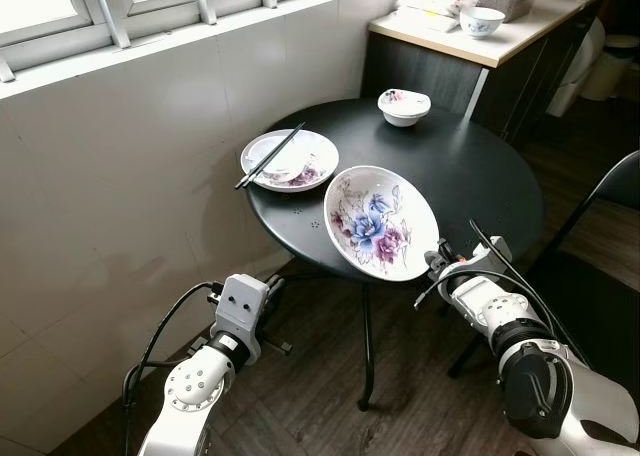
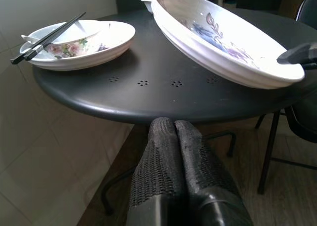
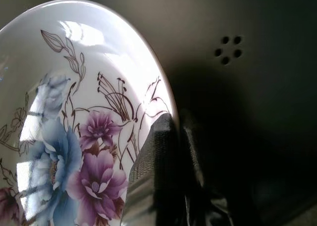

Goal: Kitchen organization

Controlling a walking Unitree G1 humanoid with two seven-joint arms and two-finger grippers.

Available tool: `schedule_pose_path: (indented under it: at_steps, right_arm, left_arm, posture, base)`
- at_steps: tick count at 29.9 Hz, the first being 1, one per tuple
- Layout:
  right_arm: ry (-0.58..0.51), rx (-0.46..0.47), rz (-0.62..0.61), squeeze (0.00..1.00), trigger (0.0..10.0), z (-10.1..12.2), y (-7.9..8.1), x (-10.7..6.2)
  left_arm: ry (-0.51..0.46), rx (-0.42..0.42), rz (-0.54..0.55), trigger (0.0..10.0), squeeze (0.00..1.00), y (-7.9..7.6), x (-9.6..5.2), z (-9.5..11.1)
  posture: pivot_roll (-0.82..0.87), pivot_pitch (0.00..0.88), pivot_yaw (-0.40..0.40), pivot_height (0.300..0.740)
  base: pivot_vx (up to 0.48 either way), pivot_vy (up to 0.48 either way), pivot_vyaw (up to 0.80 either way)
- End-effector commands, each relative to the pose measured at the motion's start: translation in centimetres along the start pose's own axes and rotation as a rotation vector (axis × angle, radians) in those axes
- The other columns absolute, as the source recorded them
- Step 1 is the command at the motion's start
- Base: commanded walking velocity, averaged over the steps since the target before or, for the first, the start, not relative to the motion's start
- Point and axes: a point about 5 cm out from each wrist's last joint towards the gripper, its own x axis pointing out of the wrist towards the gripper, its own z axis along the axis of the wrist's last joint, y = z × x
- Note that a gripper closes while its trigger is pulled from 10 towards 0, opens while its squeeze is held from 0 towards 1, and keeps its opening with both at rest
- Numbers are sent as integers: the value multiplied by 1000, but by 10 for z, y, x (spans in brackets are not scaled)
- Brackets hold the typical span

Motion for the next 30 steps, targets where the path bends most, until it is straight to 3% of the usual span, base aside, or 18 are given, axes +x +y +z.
schedule_pose_path:
  at_steps: [1,3,4,6,9,11,13,15,17,18,21,24,30]
  right_arm:
    - [-91,20,88,0,0,18,23,2]
    - [-107,18,111,0,0,20,28,2]
    - [-156,-13,188,0,0,27,45,1]
    - [-182,-35,215,0,0,29,52,0]
    - [-296,-197,270,0,0,36,71,-10]
    - [-391,-375,273,0,0,41,76,-21]
    - [-403,-391,280,0,0,41,77,-23]
    - [-456,-490,288,0,0,40,76,-36]
    - [-467,-516,288,0,0,40,76,-39]
    - [-490,-598,293,0,0,35,73,-50]
    - [-526,-733,305,0,0,27,73,-67]
    - [-543,-791,327,0,0,21,76,-78]
    - [-546,-750,353,0,0,13,81,-90]
  left_arm:
    - [15,-4,-10,10000,0,-2,0,-3]
    - [15,-4,-11,10000,0,-2,0,-3]
    - [16,-4,-12,10000,0,-2,0,-3]
    - [16,-5,-12,10000,0,-2,0,-3]
    - [15,-5,-12,10000,0,-2,0,-3]
    - [13,-5,-8,10000,0,-2,0,-3]
    - [12,-5,-7,10000,0,-2,0,-3]
    - [11,-9,-6,10000,0,-2,1,-2]
    - [10,-10,-5,10000,0,-2,1,-2]
    - [9,-12,-5,10000,0,-2,1,-2]
    - [8,-13,-4,10000,0,-1,1,-2]
    - [8,-14,-3,10000,0,0,1,-2]
    - [8,-13,-5,10000,0,2,2,-2]
  posture:
    - [159,0,-52,740]
    - [159,0,-52,740]
    - [156,0,-52,740]
    - [156,0,-52,740]
    - [156,0,-52,740]
    - [155,0,-54,740]
    - [152,0,-56,740]
    - [147,0,-56,740]
    - [147,0,-56,740]
    - [146,0,-56,740]
    - [142,0,-56,740]
    - [133,0,-52,740]
    - [131,0,-49,740]
  base:
    - [0,0,0]
    - [0,0,0]
    - [0,0,0]
    - [0,0,0]
    - [0,0,0]
    - [0,0,0]
    - [0,0,0]
    - [0,0,0]
    - [0,0,0]
    - [0,0,0]
    - [0,0,0]
    - [0,0,0]
    - [0,0,0]
